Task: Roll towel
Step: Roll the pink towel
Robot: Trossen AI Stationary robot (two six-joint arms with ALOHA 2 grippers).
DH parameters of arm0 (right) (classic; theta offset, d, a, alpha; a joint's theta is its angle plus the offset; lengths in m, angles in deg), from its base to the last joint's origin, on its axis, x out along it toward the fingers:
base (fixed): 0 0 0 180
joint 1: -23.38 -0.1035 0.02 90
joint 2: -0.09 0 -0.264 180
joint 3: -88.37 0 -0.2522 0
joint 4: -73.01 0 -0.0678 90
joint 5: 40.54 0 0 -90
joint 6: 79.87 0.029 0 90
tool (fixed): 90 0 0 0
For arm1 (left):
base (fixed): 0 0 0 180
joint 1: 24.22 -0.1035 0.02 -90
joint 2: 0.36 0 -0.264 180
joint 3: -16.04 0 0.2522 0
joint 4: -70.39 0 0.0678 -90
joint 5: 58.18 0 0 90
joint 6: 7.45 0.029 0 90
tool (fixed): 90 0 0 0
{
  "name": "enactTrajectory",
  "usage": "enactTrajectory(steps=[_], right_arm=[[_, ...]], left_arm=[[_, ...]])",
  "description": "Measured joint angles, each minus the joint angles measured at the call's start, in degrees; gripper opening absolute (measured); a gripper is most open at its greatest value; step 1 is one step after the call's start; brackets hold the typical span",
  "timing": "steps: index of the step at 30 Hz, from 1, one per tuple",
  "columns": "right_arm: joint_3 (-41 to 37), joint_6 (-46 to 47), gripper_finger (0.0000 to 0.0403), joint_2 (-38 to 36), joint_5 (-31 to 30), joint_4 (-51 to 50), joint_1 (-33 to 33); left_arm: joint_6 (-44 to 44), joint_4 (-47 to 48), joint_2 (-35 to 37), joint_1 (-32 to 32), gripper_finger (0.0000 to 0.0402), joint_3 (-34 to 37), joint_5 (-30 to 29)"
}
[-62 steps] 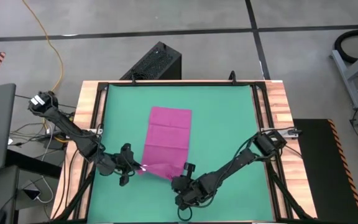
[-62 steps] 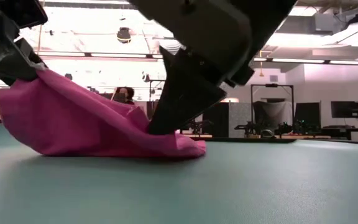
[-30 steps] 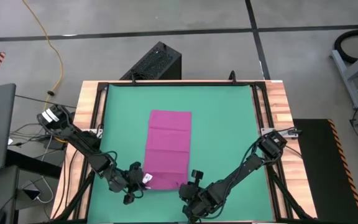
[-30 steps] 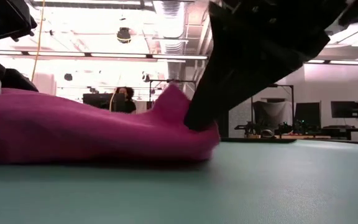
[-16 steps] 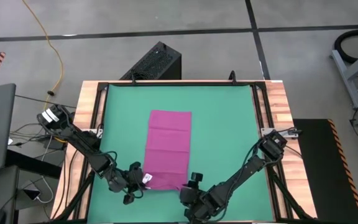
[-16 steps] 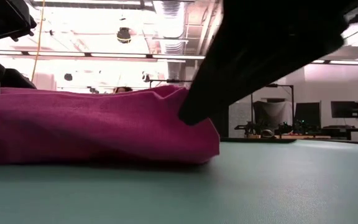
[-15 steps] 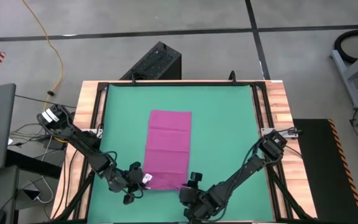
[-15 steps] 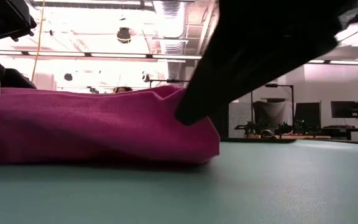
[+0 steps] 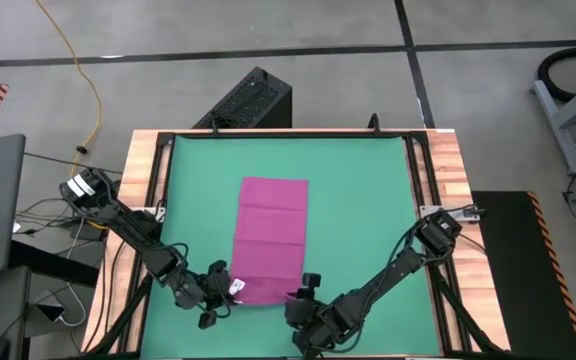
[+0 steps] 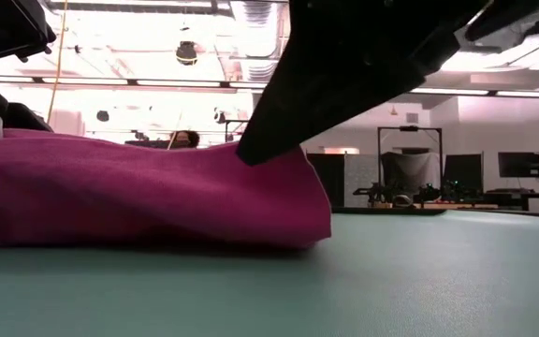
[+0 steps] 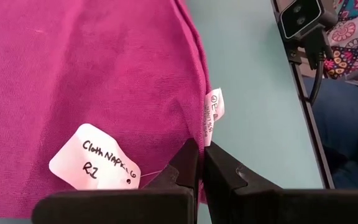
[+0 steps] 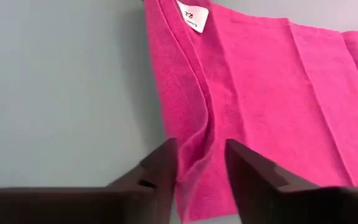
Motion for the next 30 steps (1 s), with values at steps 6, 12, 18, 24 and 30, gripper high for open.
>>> enactTrajectory(steps=[6,12,18,24,30], right_arm=[[0.0,1.47,0.0019,0.0,0.6,-0.42,-0.41],[0.04,7.39,0.0009,0.0,-0.73,-3.4,-1.72],[0.04,11.48,0.0005,0.0,-0.8,-6.33,-1.88],[0.04,12.08,0.0003,0.0,-0.76,-7.42,-0.72],[0.04,12.88,0.0002,0.0,-0.46,-10.28,0.61]], left_arm=[[-0.85,-0.02,0.0,0.0,0.0,0.0,0.14],[-2.44,0.36,0.03,-1.78,0.0,-1.18,5.91],[-1.25,2.44,0.04,-5.02,0.0,-3.52,11.39],[0.52,14.47,0.07,-9.48,0.0,-5.85,13.46],[3.47,18.7,0.07,-12.59,0.0,-6.25,13.47]])
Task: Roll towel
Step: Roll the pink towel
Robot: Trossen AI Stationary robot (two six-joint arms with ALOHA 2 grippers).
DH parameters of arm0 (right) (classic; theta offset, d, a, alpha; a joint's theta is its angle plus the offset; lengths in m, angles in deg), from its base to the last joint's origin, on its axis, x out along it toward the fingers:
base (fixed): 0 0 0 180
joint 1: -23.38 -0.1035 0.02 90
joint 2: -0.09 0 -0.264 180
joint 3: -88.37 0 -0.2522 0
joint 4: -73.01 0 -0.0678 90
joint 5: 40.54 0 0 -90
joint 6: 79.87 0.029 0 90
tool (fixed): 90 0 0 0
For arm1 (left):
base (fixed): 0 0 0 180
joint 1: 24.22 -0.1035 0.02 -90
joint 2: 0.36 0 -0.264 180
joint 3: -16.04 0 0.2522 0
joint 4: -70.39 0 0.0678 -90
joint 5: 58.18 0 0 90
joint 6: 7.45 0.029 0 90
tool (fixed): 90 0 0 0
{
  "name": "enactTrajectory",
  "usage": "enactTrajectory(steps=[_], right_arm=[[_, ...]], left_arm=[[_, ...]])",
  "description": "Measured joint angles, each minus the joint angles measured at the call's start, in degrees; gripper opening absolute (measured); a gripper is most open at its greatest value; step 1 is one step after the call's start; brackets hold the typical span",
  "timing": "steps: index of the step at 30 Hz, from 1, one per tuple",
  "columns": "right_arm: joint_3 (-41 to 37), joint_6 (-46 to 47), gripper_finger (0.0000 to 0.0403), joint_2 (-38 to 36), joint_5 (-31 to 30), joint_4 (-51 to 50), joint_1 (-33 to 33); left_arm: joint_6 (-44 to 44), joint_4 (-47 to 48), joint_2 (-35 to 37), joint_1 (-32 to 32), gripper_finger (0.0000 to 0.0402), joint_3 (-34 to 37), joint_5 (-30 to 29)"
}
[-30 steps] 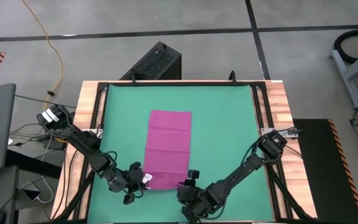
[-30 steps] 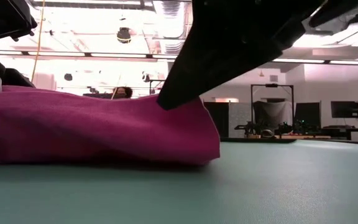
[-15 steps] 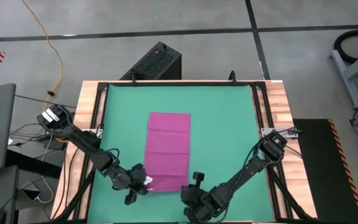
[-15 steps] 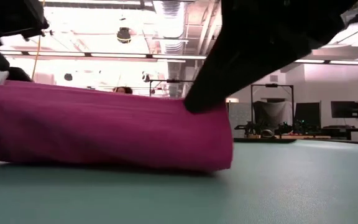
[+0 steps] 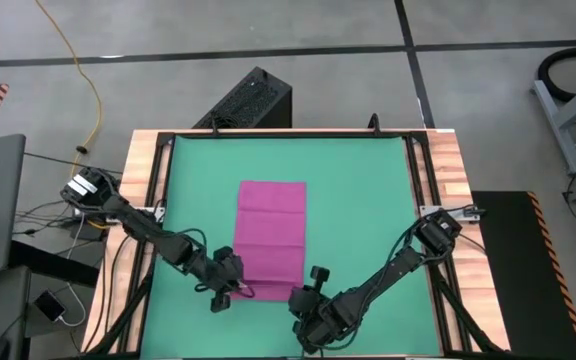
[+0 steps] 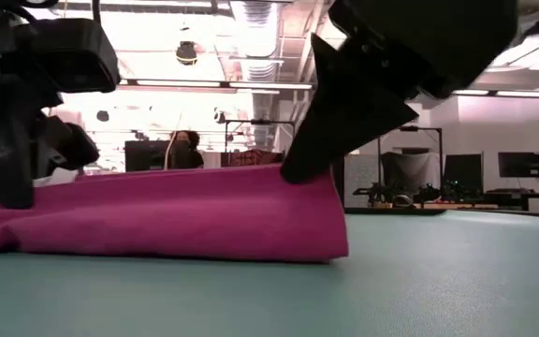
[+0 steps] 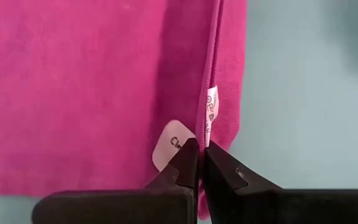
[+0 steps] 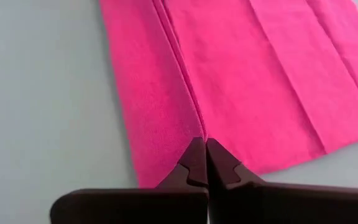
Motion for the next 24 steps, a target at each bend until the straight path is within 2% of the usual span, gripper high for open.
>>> enactTrajectory(steps=[3,8,12,20,24], right_arm=[[0.0,1.39,0.0002,0.0,3.5,-1.51,0.8],[0.0,1.86,0.0002,0.0,4.37,-2.22,2.01],[-0.09,2.82,0.0002,0.0,7.66,-2.76,2.57],[-5.03,5.26,0.0002,-0.04,11.19,2.46,3.38],[-6.34,4.95,0.0002,-0.09,10.94,4.91,3.3]], left_arm=[[1.49,-0.38,0.0,-0.86,0.0,0.0,0.05],[2.56,-0.08,0.0,-1.49,0.0,0.0,0.14],[4.17,-0.21,0.0,-1.56,0.0,0.0,0.0],[5.19,-0.43,0.0,-1.57,0.0,0.0,-1.03],[5.54,-0.03,0.58,-1.55,0.0,0.0,-1.43]])
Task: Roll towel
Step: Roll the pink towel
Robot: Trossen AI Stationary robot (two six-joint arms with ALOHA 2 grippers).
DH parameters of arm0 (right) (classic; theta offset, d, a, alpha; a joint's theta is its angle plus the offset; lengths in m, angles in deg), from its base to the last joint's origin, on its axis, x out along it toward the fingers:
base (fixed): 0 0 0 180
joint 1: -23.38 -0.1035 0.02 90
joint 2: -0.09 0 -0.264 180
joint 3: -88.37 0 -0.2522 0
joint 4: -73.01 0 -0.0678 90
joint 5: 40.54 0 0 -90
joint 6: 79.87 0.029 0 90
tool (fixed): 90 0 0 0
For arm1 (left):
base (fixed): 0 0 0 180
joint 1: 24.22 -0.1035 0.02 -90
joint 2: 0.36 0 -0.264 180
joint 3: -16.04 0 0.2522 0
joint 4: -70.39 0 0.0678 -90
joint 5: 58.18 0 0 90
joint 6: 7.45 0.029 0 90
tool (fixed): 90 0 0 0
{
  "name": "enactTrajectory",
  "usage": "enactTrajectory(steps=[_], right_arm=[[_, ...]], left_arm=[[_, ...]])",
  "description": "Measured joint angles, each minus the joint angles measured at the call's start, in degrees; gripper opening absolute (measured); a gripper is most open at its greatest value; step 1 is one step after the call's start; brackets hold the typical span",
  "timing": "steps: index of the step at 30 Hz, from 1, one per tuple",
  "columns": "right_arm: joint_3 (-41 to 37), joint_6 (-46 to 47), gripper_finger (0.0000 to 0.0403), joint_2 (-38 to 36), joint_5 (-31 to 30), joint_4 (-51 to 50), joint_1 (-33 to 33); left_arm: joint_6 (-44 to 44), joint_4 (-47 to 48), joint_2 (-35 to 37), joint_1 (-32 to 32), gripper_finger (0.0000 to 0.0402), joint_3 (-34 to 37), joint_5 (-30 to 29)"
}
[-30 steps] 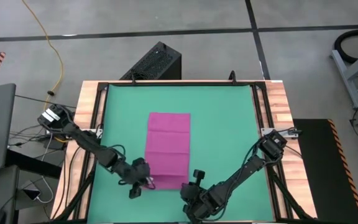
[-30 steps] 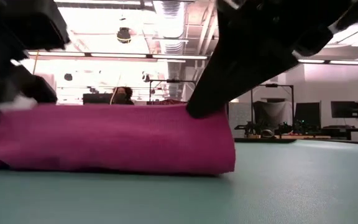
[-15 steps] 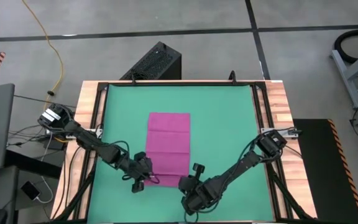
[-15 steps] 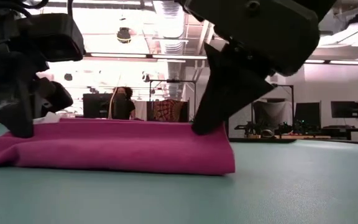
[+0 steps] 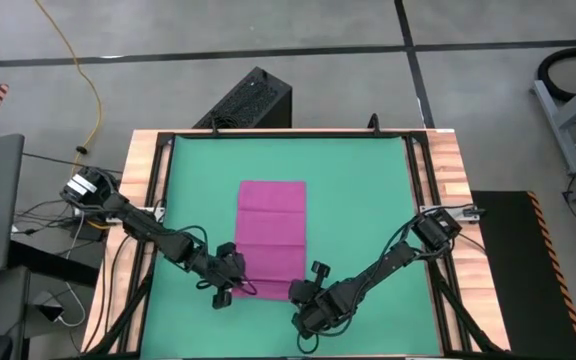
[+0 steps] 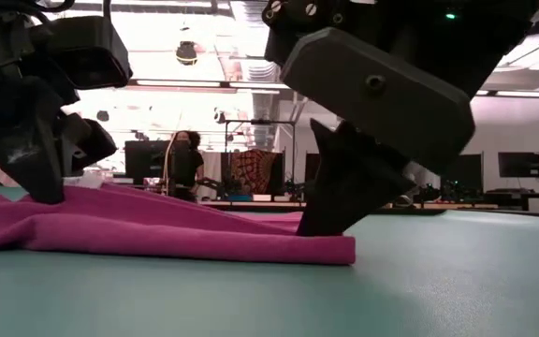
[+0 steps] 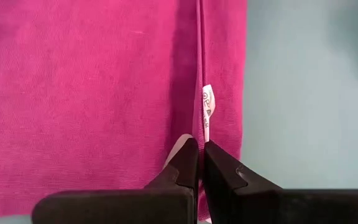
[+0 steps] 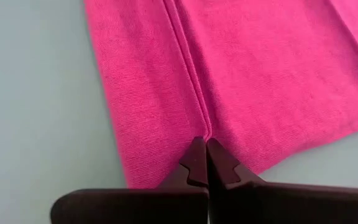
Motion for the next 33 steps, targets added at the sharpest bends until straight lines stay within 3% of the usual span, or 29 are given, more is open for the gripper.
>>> enactTrajectory(steps=[11,19,24,31,33], right_arm=[[-0.02,-0.24,0.0002,0.02,0.13,0.45,0.02],[-0.09,-1.11,0.0002,0.0,0.61,-0.4,-0.07],[-0.09,-1.29,0.0002,0.0,0.53,-0.09,-0.05],[-0.11,-1.6,0.0003,0.02,0.48,0.29,0.02],[-0.11,-1.68,0.0004,0.02,0.48,0.31,0.02]], left_arm=[[5.13,7.21,8.48,3.71,0.0,0.0,-7.75],[3.16,15.21,10.3,7.91,0.0021,0.06,-15.87],[4.51,12.41,10.25,10.13,0.0023,0.09,-19.05],[17.18,4.45,10.24,20.12,0.0003,0.07,-38.23],[20.24,2.97,10.16,21.86,0.0008,0.07,-40.76]])
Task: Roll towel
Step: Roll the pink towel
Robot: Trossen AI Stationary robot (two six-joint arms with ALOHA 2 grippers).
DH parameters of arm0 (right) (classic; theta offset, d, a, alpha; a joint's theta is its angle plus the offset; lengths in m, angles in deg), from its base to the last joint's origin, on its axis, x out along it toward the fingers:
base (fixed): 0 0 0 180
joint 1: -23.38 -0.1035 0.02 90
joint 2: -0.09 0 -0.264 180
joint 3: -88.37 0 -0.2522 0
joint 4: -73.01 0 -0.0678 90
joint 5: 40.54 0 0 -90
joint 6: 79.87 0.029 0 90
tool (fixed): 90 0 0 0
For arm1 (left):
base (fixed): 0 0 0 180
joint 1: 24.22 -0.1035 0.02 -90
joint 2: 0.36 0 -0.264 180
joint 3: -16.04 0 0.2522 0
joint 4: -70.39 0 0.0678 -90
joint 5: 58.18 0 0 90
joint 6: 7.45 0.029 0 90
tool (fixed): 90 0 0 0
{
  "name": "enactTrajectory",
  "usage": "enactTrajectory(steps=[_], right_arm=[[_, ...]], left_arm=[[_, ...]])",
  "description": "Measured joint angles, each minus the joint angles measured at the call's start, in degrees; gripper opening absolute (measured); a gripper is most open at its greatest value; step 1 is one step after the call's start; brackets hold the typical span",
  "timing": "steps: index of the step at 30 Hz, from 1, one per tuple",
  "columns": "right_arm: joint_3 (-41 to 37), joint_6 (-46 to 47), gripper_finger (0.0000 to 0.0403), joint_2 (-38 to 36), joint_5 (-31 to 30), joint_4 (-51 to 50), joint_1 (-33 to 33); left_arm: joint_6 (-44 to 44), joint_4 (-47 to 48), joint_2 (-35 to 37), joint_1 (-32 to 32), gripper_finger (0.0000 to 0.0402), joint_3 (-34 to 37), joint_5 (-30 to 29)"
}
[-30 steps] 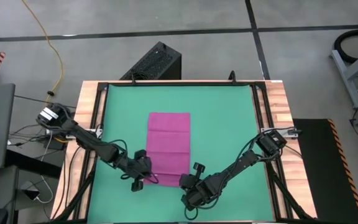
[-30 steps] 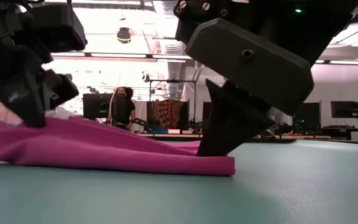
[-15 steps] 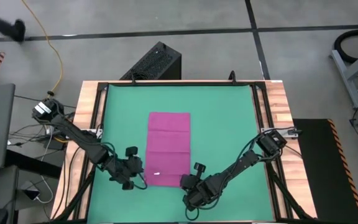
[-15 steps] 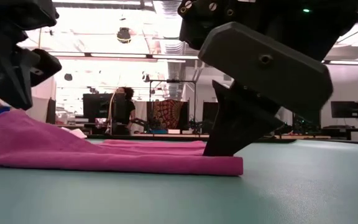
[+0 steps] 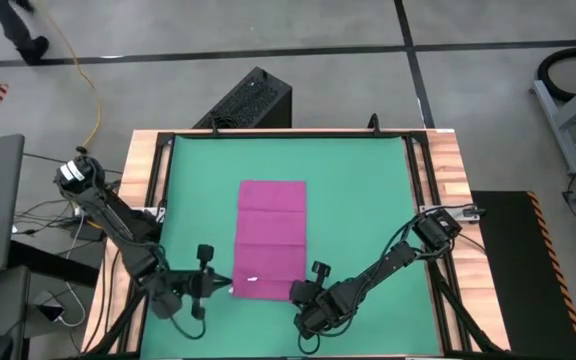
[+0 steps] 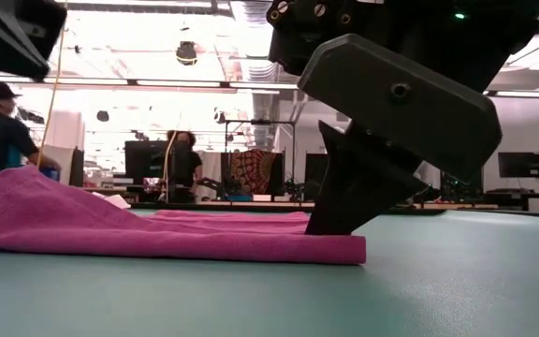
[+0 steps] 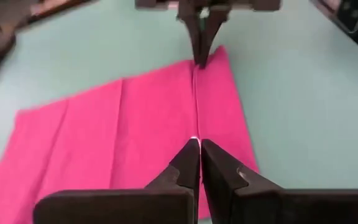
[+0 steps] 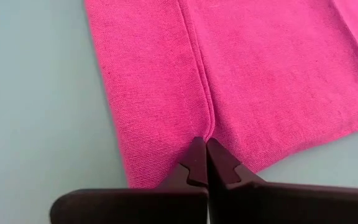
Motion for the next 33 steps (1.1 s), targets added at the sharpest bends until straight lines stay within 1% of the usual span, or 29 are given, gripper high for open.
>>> enactTrajectory(steps=[4,12,14,16,20,26,28,33], right_arm=[[-0.03,-0.07,0.0005,0.03,-0.31,0.52,0.02],[-0.04,-0.07,0.0006,0.11,-1.03,0.78,0.04],[-0.04,-0.07,0.0006,0.11,-1.03,0.79,0.04],[-0.04,-0.1,0.0006,0.11,-1.03,0.81,0.04],[-0.04,-0.16,0.0006,0.11,-1.08,0.89,0.18],[-0.04,-0.18,0.0007,0.11,-1.07,1.12,0.31],[-0.04,-0.12,0.0007,0.11,-1.08,1.15,0.31],[-0.04,-0.03,0.0007,0.11,-1.07,1.2,0.31]], left_arm=[[1.31,-0.97,-0.44,1.13,0.0026,-0.02,0.76],[1.28,-4.07,-0.46,0.24,0.0084,0.0,0.11],[1.76,-4.75,-0.46,0.23,0.0089,0.44,0.13],[2.48,-7.44,-0.46,0.17,0.009,1.86,0.45],[6.6,-16.32,-4.21,0.21,0.0083,4.9,0.76],[9.88,-23.05,-13.15,-0.01,0.0046,5.14,0.17],[8.97,-23.4,-15.35,-0.18,0.0035,5.14,-0.08],[1.97,-21.21,-18.72,-0.66,0.0012,5.14,-3.14]])
